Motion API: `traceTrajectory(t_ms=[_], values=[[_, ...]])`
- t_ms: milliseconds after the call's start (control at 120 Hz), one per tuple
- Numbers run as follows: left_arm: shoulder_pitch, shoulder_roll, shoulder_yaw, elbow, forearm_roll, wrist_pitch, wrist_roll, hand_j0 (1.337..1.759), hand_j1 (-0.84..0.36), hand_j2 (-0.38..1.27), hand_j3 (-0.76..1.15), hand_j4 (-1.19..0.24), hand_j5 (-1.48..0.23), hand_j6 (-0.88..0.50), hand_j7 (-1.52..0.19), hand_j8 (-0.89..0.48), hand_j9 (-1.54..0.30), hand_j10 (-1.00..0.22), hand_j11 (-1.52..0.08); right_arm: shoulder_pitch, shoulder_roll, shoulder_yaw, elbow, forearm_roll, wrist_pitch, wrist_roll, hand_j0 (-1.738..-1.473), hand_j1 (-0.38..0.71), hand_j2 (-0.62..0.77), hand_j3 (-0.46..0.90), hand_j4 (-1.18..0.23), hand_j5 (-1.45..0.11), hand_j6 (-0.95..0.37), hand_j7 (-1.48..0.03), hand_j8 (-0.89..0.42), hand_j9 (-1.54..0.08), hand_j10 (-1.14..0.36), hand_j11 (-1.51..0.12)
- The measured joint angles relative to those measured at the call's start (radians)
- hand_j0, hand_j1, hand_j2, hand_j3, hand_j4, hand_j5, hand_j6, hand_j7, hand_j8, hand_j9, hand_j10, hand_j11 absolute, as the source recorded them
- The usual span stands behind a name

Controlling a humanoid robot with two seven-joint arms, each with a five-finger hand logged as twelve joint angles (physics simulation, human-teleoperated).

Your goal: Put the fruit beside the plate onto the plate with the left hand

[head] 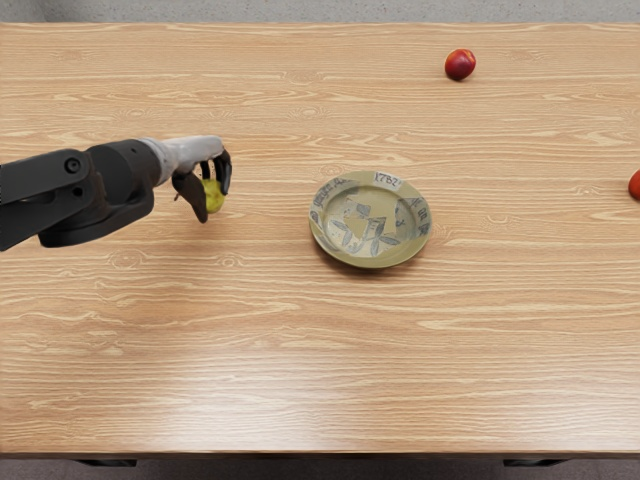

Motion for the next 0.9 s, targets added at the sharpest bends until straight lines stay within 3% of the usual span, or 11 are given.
traceTrajectory(t_ms=[717, 900], values=[[-0.088, -0.259, -0.049, 0.079, -0.013, -0.029, 0.0, 1.65, -0.39, 0.57, 0.0, -0.78, -1.24, -0.37, -1.13, -0.38, -1.13, -0.82, -1.13, 0.001, 0.0, 0.002, -0.001, 0.0, -0.001, 0.0, -1.658, -0.35, 0.0, 0.0, 0.0, 0.0, 0.0, 0.0, 0.0, 0.0, 0.0, 0.0], [-0.09, -0.358, -0.051, 0.128, -0.012, -0.035, 0.0, 1.649, -0.39, 0.57, 0.0, -0.77, -1.24, -0.36, -1.13, -0.38, -1.12, -0.82, -1.13, 0.001, 0.0, 0.002, -0.001, 0.0, -0.001, 0.0, -1.658, -0.35, 0.0, 0.0, 0.0, 0.0, 0.0, 0.0, 0.0, 0.0, 0.0, 0.0]])
